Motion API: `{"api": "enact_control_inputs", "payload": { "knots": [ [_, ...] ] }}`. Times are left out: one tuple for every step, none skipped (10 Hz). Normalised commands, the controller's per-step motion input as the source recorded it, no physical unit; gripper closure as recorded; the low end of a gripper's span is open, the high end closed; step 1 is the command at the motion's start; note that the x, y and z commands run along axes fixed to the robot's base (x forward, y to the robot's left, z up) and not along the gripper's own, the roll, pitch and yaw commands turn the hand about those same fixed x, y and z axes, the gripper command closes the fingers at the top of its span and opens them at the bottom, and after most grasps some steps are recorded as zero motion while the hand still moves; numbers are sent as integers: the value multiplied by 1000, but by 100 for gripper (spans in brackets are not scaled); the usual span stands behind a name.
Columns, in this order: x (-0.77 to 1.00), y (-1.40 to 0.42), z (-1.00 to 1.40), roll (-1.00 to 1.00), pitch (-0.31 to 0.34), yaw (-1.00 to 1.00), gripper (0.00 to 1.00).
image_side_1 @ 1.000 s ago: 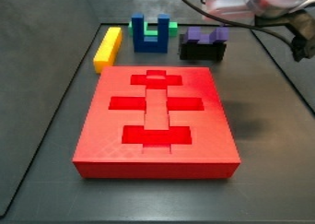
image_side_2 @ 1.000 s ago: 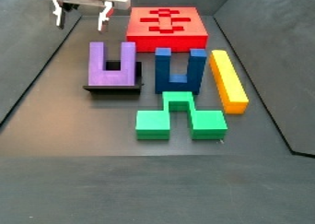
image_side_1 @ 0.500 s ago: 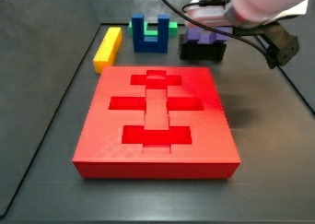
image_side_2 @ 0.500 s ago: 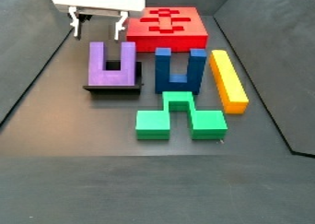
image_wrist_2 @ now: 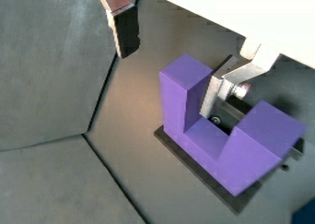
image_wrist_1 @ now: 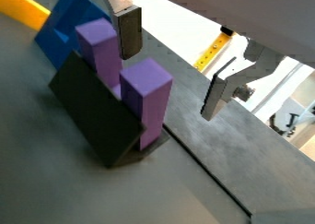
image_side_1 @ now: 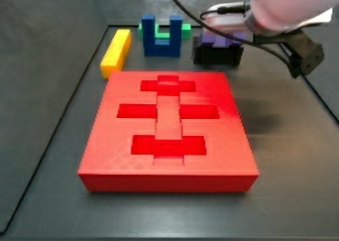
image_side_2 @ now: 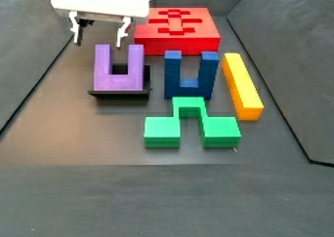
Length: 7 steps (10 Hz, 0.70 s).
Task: Pick up the purple object. Move up. Place the purple object on the fixture. Regrasp the purple object. Move to above the board. Insert the purple object.
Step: Regrasp the purple object.
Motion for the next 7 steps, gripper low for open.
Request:
{"api": "enact_control_inputs", "payload": {
  "knots": [
    [111, 0, -240, 229, 0, 34, 0],
    [57, 20, -274, 203, 0, 37, 0],
    [0, 77, -289, 143, 0, 43, 0],
    [0, 60, -240, 71, 0, 37, 0],
    [0, 51, -137, 0, 0, 17, 0],
    [0, 49, 0, 0, 0, 0, 0],
    [0, 0, 0, 31, 0, 0, 0]
  ]
}}
